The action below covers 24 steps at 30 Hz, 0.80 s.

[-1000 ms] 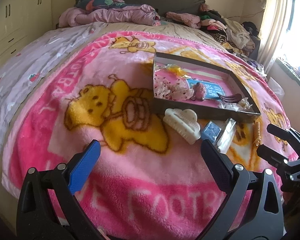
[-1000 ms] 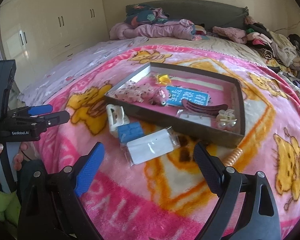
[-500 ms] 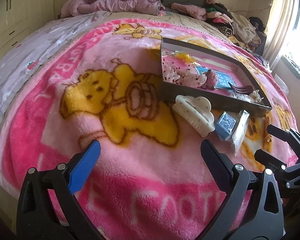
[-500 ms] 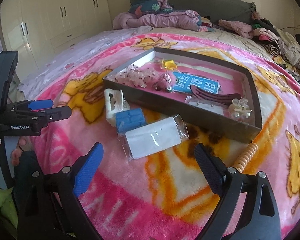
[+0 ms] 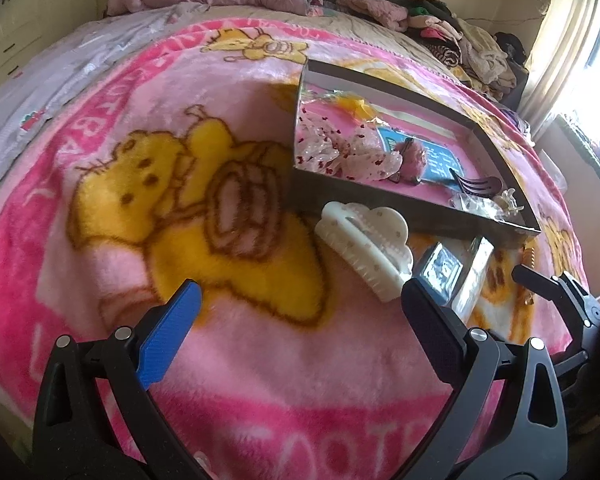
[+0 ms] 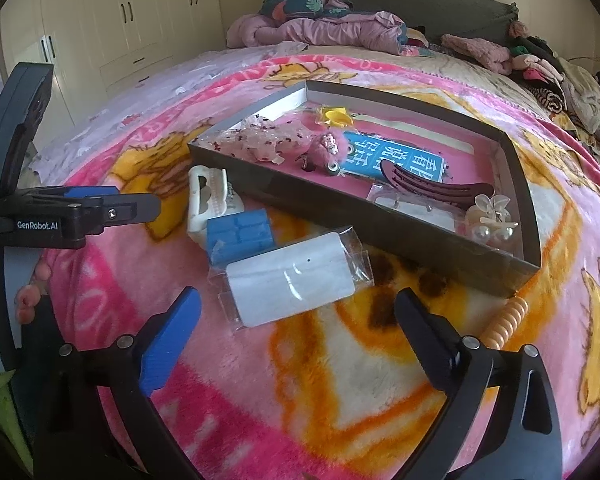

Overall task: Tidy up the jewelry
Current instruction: 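Grasp the white cloud claw clip with the left tool while the right grasps the bagged white item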

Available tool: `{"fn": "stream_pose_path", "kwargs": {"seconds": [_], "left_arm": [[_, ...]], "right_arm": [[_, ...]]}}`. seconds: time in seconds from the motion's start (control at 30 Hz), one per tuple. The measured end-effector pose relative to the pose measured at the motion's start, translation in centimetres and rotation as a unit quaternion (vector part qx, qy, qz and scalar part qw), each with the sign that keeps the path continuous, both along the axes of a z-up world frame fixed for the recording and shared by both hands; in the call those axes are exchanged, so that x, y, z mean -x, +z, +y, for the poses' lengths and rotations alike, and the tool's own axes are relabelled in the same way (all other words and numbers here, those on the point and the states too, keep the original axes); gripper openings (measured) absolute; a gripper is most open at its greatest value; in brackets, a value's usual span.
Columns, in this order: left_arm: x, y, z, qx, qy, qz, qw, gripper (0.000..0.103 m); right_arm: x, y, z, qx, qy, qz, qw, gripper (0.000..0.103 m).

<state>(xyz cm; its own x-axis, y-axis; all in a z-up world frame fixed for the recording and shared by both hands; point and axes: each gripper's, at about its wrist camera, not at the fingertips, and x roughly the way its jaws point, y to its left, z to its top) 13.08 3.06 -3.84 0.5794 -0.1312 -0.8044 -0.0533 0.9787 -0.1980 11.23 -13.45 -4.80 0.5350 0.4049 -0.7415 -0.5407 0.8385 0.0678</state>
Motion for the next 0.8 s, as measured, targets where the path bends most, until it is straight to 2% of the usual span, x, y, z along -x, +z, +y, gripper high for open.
{"fn": "stream_pose_path", "kwargs": {"seconds": [0.5, 0.67, 0.8], "left_arm": [[-3.3, -1.3, -1.2, 0.064, -0.009, 0.034, 0.9974, 0.092], [-4.2, -1.9, -1.4, 0.069, -0.004, 0.042, 0.9967, 0.091], [-4.7, -2.1, -1.5, 0.077, 0.005, 0.048, 0.9959, 0.085]], "right_arm": [[-1.9, -1.8, 1.2, 0.022, 0.029, 0.018, 0.999, 0.097], [-2.2, -2.2, 1.7, 0.026, 0.036, 0.017, 0.999, 0.097], [-2.5, -2.5, 1.9, 0.024, 0.037, 0.014, 0.999, 0.097]]}}
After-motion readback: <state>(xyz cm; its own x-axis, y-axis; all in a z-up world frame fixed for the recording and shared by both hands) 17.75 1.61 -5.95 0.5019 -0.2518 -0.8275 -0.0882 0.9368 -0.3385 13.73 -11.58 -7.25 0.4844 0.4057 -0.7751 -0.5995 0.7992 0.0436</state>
